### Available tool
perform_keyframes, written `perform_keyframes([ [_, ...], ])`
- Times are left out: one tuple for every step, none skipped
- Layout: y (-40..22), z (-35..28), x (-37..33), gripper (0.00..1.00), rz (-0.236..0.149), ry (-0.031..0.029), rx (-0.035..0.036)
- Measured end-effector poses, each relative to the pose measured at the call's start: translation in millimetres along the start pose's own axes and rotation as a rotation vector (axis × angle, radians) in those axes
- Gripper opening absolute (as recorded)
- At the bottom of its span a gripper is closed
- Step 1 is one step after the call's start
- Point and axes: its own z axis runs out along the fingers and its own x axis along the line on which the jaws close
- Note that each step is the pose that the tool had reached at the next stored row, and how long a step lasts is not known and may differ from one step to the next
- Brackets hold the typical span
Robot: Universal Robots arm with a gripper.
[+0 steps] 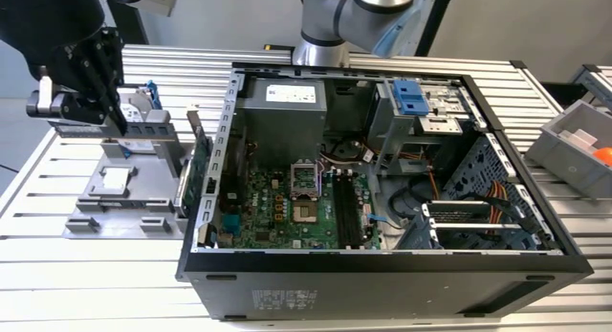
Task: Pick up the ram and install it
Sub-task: 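Pick up the ram and move it above insertion slot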
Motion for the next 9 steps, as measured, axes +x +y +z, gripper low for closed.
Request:
perform_keyframes([
  [-0.9,0.0,0.0,0.0,0.0,0.0,-0.0001],
  [-1.8,-0.1,0.0,0.0,0.0,0.0001,-0.0002],
  [-2.8,0.0,-0.1,0.0,0.0,0.0,-0.0001],
  [-3.7,0.0,-0.1,0.0,0.0,0.0,-0.0001],
  [-4.7,-0.1,-0.1,0.0,0.0,0.0001,-0.0001],
  [-5.7,-0.1,-0.2,0.0,0.0,0.0001,-0.0001],
  [-6.7,0.0,-0.2,0.0,0.0,0.0,-0.0001],
  [-7.7,0.0,-0.2,0.0,0.0,0.0,0.0],
  [-8.7,-0.1,-0.3,0.0,0.0,0.0,-0.0001],
])
